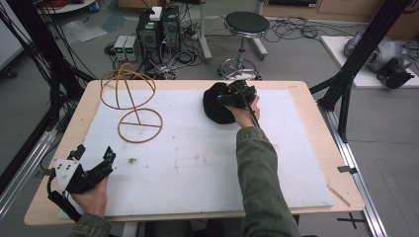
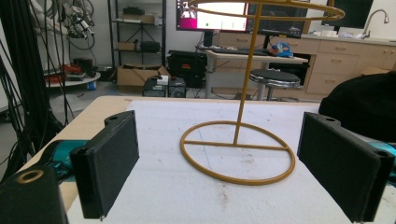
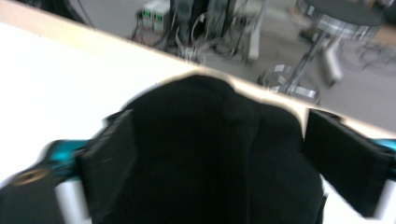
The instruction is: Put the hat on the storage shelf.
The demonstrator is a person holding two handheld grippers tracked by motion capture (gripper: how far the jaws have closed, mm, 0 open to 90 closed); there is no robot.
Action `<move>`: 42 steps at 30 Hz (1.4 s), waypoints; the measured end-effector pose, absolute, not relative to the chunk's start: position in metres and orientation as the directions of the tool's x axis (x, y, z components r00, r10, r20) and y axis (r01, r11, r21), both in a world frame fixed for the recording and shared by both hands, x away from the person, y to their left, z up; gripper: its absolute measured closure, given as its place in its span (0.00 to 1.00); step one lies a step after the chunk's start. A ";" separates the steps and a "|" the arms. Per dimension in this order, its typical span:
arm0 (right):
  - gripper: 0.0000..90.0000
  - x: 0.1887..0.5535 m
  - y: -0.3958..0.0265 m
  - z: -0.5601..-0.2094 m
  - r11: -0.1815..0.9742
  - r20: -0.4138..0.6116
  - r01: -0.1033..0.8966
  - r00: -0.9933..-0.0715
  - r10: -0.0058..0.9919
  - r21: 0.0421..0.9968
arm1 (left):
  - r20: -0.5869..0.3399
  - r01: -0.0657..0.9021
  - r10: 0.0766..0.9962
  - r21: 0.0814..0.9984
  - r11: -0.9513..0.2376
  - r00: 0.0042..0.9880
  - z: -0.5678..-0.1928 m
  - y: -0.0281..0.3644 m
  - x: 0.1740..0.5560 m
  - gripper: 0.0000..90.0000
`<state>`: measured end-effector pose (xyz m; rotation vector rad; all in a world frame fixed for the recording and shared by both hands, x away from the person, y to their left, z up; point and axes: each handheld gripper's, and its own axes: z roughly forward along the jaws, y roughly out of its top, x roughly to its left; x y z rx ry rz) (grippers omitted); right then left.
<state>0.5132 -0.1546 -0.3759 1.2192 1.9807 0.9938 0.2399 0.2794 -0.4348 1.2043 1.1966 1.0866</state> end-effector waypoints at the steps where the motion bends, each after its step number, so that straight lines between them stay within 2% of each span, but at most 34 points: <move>1: 0.18 0.513 -0.155 -0.376 0.297 -0.106 0.461 -0.396 0.912 0.837 | -0.073 0.019 0.994 0.997 0.072 0.081 -0.435 0.280 0.240 0.14; 6: 0.19 0.515 -0.161 -0.382 0.281 -0.082 0.499 -0.384 0.920 0.820 | -0.075 0.020 0.994 0.997 0.074 0.076 -0.435 0.280 0.240 0.14; 10: 0.28 0.517 -0.162 -0.386 0.297 -0.086 0.532 -0.386 0.919 0.793 | -0.072 0.017 0.994 0.997 0.071 0.081 -0.435 0.279 0.240 0.14; 18: 0.32 0.519 -0.166 -0.390 0.275 -0.048 0.585 -0.374 0.926 0.763 | -0.071 0.017 0.994 0.997 0.069 0.080 -0.435 0.279 0.241 0.14; 20: 0.40 0.520 -0.166 -0.390 0.274 -0.038 0.596 -0.378 0.925 0.755 | -0.069 0.021 0.994 0.997 0.068 0.079 -0.436 0.279 0.241 0.14; 21: 0.40 0.520 -0.166 -0.390 0.274 -0.038 0.596 -0.378 0.925 0.755 | -0.070 0.021 0.994 0.997 0.069 0.080 -0.436 0.279 0.241 0.14; 22: 0.48 0.519 -0.167 -0.390 0.277 -0.036 0.594 -0.384 0.923 0.755 | -0.071 0.022 0.994 0.997 0.069 0.080 -0.436 0.279 0.241 0.14; 24: 0.50 0.520 -0.167 -0.390 0.277 -0.030 0.597 -0.389 0.921 0.753 | -0.069 0.021 0.994 0.997 0.068 0.081 -0.436 0.279 0.241 0.14; 25: 0.57 0.520 -0.167 -0.391 0.283 -0.033 0.604 -0.390 0.920 0.745 | -0.070 0.021 0.994 0.997 0.068 0.080 -0.436 0.279 0.241 0.14; 27: 0.60 0.520 -0.168 -0.391 0.281 -0.033 0.612 -0.384 0.923 0.740 | -0.069 0.020 0.995 0.998 0.068 0.079 -0.436 0.279 0.241 0.14; 28: 0.76 0.519 -0.167 -0.391 0.277 -0.043 0.621 -0.364 0.930 0.733 | -0.070 0.020 0.995 0.997 0.069 0.077 -0.436 0.279 0.241 0.14; 29: 0.83 0.519 -0.167 -0.391 0.281 -0.044 0.620 -0.369 0.929 0.732 | -0.070 0.020 0.995 0.997 0.069 0.077 -0.436 0.279 0.241 0.14; 30: 0.83 0.519 -0.167 -0.391 0.281 -0.044 0.620 -0.369 0.929 0.732 | -0.071 0.019 0.994 0.997 0.070 0.078 -0.436 0.279 0.241 0.14; 32: 0.95 0.517 -0.165 -0.389 0.289 -0.057 0.618 -0.367 0.929 0.731 | -0.072 0.019 0.994 0.997 0.071 0.078 -0.436 0.279 0.241 0.14; 42: 0.97 0.512 -0.164 -0.389 0.285 -0.059 0.606 -0.365 0.929 0.743 | -0.071 0.017 0.994 0.997 0.070 0.082 -0.435 0.278 0.241 0.14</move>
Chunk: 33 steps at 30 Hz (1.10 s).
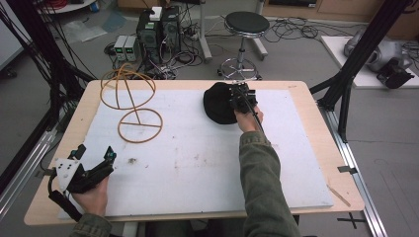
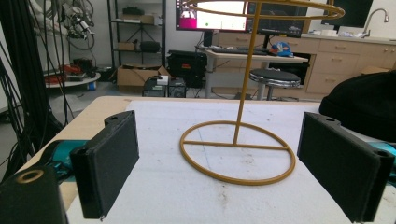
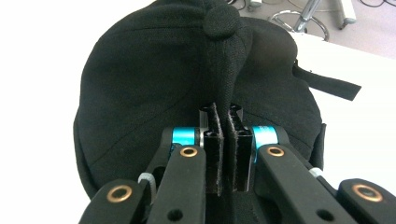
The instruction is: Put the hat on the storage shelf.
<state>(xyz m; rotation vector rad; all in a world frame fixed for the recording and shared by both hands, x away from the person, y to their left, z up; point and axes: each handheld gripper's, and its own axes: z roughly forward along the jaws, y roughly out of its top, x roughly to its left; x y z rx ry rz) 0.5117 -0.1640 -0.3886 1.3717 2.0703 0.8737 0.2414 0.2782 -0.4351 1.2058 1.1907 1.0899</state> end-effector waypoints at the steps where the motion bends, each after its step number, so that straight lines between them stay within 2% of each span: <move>1: 0.97 0.512 -0.164 -0.388 0.291 -0.065 0.603 -0.367 0.928 0.742 | -0.071 0.017 0.994 0.997 0.070 0.082 -0.435 0.278 0.241 0.14; 15: 0.97 0.494 -0.173 -0.369 0.287 -0.117 0.482 -0.353 0.928 0.828 | -0.070 0.015 0.994 0.998 0.069 0.081 -0.435 0.279 0.242 0.14; 22: 0.97 0.480 -0.181 -0.346 0.226 -0.067 0.395 -0.376 0.924 0.891 | -0.071 0.020 0.993 0.997 0.070 0.091 -0.435 0.278 0.242 0.14; 27: 0.97 0.469 -0.190 -0.329 0.129 0.008 0.323 -0.390 0.921 0.937 | -0.077 0.015 0.993 0.997 0.076 0.089 -0.435 0.278 0.242 0.14; 28: 0.97 0.464 -0.194 -0.322 0.087 0.037 0.283 -0.404 0.914 0.955 | -0.076 0.018 0.993 0.997 0.075 0.089 -0.435 0.278 0.242 0.14; 33: 0.97 0.454 -0.200 -0.310 0.023 0.071 0.208 -0.432 0.899 0.978 | -0.081 0.018 0.993 0.997 0.080 0.091 -0.435 0.278 0.242 0.14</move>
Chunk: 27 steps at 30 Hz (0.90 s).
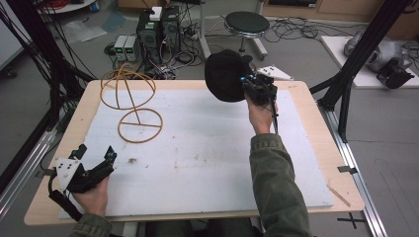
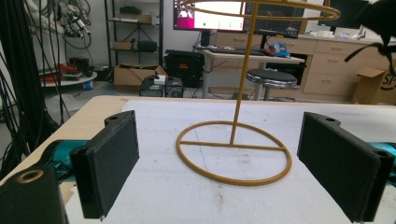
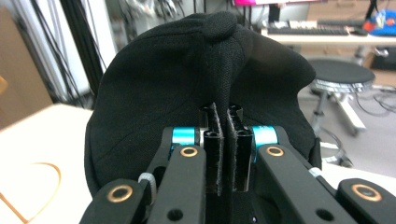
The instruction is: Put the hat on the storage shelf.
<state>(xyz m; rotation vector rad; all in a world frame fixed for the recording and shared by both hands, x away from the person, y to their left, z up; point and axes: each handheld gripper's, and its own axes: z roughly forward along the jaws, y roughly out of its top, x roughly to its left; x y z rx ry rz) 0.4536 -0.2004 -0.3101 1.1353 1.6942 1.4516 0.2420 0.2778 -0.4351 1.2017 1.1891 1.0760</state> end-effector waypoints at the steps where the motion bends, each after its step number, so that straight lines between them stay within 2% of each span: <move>1: 0.97 0.451 -0.202 -0.307 0.004 0.082 0.191 -0.439 0.895 0.982 | -0.084 0.019 0.992 0.996 0.083 0.093 -0.435 0.278 0.242 0.14; 13: 0.97 0.438 -0.207 -0.294 -0.071 0.103 0.086 -0.462 0.881 0.994 | -0.087 0.018 0.992 0.996 0.085 0.095 -0.435 0.278 0.241 0.14; 27: 0.97 0.441 -0.191 -0.295 -0.081 0.119 0.098 -0.489 0.864 0.992 | -0.091 0.015 0.992 0.996 0.090 0.093 -0.434 0.277 0.242 0.14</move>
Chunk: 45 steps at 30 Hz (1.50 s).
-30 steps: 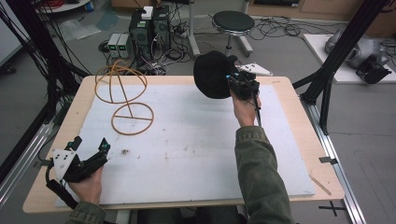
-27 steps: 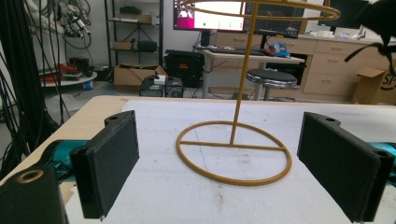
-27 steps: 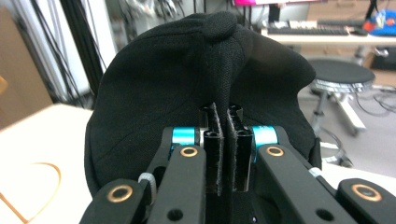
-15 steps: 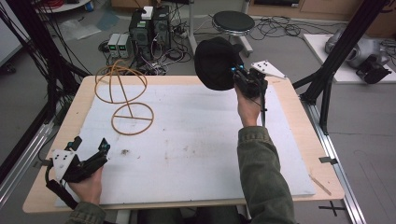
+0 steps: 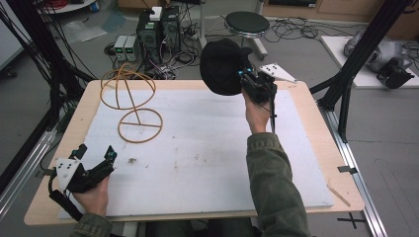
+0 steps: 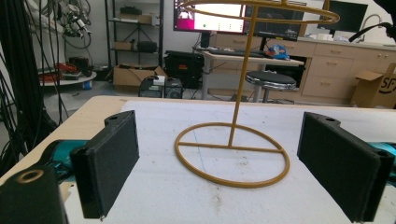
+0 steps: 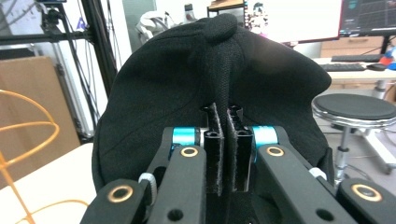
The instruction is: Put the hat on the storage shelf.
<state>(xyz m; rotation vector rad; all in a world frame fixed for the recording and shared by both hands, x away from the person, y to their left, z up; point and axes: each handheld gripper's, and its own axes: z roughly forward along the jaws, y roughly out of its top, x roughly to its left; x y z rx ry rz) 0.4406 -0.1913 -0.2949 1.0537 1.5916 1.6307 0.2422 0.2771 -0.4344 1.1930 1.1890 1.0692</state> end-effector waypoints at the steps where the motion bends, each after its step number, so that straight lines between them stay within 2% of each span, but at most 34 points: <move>1: 0.97 0.441 -0.189 -0.294 -0.079 0.117 0.097 -0.493 0.862 0.992 | -0.092 0.014 0.991 0.996 0.091 0.093 -0.434 0.277 0.242 0.14; 7: 0.97 0.443 -0.168 -0.285 -0.101 0.140 0.100 -0.546 0.826 0.990 | -0.104 0.016 0.990 0.995 0.103 0.094 -0.435 0.278 0.242 0.14; 18: 0.97 0.442 -0.126 -0.275 -0.081 0.122 0.094 -0.627 0.770 0.992 | -0.114 0.010 0.989 0.993 0.114 0.092 -0.434 0.280 0.243 0.15; 45: 0.97 0.441 -0.038 -0.255 -0.102 0.149 0.110 -0.742 0.654 0.989 | -0.107 0.012 0.990 0.994 0.106 0.097 -0.434 0.280 0.243 0.15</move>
